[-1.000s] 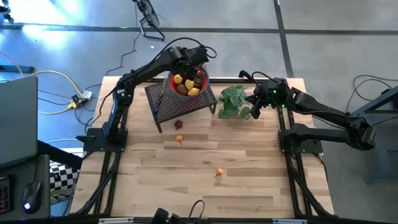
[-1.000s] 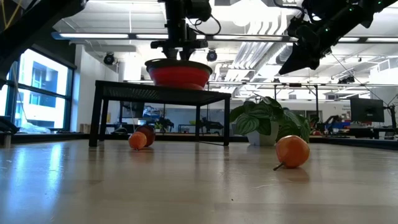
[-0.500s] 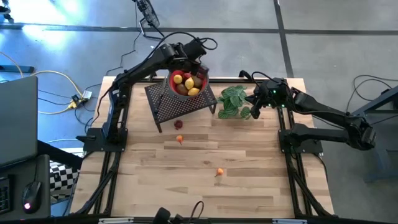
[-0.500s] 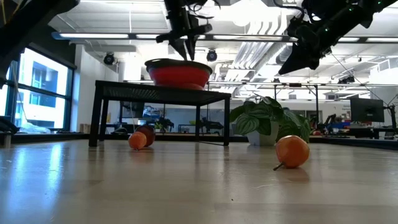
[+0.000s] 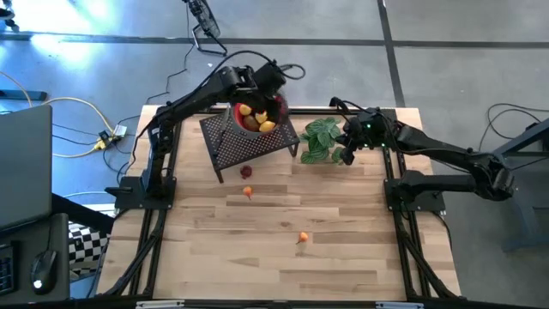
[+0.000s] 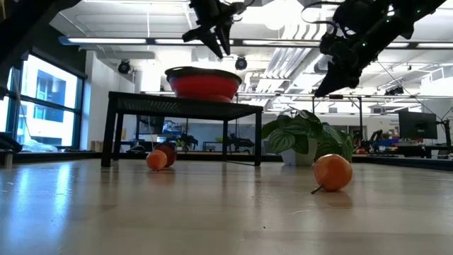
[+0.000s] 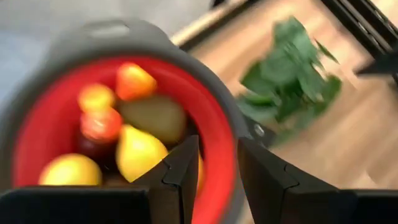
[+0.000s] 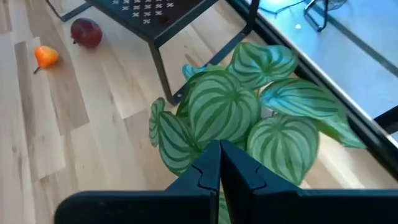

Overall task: Pick & Place Fruit
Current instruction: Put the orange pear into the red basket on the shelf

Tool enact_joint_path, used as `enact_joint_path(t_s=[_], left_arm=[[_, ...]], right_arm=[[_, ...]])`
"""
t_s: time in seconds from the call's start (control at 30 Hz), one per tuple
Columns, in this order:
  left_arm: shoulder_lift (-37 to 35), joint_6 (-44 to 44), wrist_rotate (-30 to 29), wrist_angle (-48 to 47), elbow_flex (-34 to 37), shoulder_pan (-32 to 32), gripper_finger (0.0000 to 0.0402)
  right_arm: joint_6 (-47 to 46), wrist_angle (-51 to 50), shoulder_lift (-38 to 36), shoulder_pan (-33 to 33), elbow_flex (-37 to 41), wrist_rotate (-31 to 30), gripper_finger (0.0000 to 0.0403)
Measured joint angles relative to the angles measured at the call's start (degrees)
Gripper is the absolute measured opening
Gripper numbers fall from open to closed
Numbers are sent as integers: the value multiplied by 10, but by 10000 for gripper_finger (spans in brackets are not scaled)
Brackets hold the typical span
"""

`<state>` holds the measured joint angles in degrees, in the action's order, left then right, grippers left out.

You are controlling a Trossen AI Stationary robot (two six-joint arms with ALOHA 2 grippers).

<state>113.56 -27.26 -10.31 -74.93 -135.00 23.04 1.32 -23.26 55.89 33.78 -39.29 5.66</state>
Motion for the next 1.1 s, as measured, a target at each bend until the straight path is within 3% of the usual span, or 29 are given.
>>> enact_joint_path(t_s=[0.5, 1.1], left_arm=[[0, -45, 23, -72, 0, -133, 108], [2, -18, 14, -47, 25, -272, 108]], right_arm=[[-1, 1, 3, 0, 0, 12, 2], [-46, -1, 1, -2, 0, 166, 3]])
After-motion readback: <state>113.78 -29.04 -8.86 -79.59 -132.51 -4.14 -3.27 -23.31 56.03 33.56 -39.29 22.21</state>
